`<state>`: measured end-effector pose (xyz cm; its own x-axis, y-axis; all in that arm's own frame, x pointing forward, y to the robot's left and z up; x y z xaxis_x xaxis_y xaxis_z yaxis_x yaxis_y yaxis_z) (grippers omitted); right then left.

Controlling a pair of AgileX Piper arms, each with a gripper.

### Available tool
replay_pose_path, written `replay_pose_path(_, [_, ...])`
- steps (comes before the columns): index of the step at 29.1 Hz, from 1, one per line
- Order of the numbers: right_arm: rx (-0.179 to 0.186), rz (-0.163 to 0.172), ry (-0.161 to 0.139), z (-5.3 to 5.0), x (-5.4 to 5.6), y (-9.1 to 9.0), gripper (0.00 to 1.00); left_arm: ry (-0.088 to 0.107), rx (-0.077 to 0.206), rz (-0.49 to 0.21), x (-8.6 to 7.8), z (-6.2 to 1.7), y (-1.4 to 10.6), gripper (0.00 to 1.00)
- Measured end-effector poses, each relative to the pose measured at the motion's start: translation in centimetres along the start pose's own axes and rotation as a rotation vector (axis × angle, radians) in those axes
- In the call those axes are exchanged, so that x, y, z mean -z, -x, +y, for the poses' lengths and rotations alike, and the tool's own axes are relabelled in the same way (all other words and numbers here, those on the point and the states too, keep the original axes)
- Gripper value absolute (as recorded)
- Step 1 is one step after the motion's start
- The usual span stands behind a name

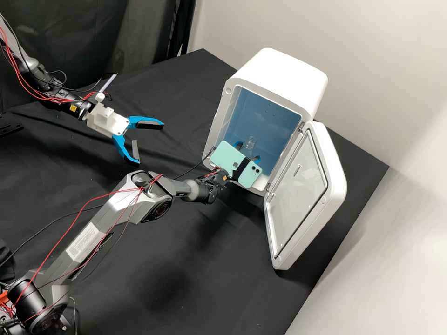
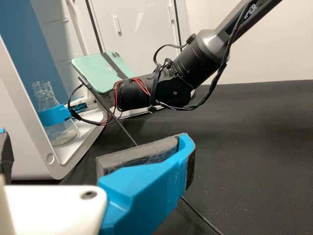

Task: Take the flask out of the incubator

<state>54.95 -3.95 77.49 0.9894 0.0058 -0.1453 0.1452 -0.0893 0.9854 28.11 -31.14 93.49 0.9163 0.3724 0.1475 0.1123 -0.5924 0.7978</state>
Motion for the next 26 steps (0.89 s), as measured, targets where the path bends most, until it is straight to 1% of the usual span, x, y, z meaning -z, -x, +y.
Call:
replay_pose_path(4, [0.000,0.000,0.000,0.0,0.0,0.0,0.00,-0.003,-0.002,0.002,0.1,0.22,-0.2,1.00])
replay_pose_path(8, [0.001,0.002,-0.001,-0.1,-0.1,0.1,0.00,-0.005,-0.007,0.003,0.0,0.50,0.0,1.00])
replay_pose_path(13, [0.001,0.004,-0.002,-0.2,-0.2,0.1,0.00,-0.005,-0.004,0.004,0.0,0.45,0.0,1.00])
replay_pose_path(17, [0.004,0.014,-0.007,-0.7,-0.5,0.4,0.00,-0.005,-0.004,0.004,0.0,0.45,0.0,1.00])
replay_pose_path(19, [0.004,0.027,-0.011,-0.9,-0.6,0.8,0.00,-0.005,-0.004,0.004,0.0,0.45,0.0,1.00])
replay_pose_path(20, [0.000,0.033,-0.018,-1.0,-0.6,1.1,0.00,-0.005,-0.004,0.004,0.0,0.45,0.0,1.00])
replay_pose_path(22, [0.005,0.027,-0.019,-1.1,-0.6,1.6,0.00,-0.005,-0.004,0.004,0.0,0.45,0.0,1.00])
replay_pose_path(24, [0.003,0.019,-0.017,-1.0,-0.4,2.0,0.00,-0.005,-0.004,0.004,0.0,0.45,0.0,1.00])
replay_pose_path(26, [-0.001,0.004,-0.007,-0.7,0.0,2.9,0.00,-0.005,-0.004,0.004,0.0,0.45,0.0,1.00])
